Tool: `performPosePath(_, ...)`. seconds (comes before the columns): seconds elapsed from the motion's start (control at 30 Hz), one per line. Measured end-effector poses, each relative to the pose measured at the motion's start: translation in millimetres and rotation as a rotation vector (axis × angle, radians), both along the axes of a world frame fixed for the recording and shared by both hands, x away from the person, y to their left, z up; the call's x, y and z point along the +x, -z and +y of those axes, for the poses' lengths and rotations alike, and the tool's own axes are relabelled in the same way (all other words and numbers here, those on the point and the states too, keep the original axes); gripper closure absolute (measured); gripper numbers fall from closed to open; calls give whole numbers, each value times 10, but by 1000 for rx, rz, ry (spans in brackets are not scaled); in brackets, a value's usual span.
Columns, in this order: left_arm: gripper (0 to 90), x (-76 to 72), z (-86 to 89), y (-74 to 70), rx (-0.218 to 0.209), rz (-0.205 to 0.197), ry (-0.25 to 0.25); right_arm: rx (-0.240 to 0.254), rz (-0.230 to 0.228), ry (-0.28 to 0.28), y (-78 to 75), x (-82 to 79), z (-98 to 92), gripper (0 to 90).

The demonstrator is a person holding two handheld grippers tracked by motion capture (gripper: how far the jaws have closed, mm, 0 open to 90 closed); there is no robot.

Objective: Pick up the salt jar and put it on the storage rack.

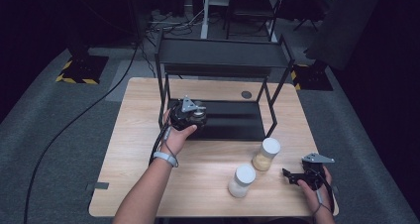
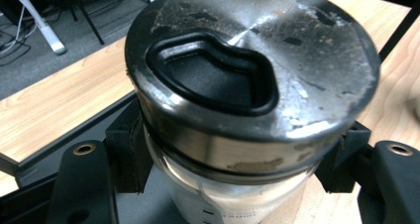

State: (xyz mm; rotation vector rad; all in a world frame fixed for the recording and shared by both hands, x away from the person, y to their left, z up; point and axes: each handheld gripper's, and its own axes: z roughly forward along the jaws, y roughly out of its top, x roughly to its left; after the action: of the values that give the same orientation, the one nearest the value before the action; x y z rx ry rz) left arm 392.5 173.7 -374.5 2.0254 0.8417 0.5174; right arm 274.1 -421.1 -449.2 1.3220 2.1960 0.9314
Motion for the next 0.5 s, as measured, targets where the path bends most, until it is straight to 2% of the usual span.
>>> performPosePath(0.1, 295, 60, -17, 46, 14, 14, -13, 0, 0, 0, 0, 0, 0, 7)
performPosePath(0.23, 295, 143, -6, 119, 3, 40, -25, 0, 0, 0, 0, 0, -1, 7)
performPosePath(0.5, 294, 217, -9, 217, 19, 51, -33, 0, 0, -3, 0, 1, -2, 7)
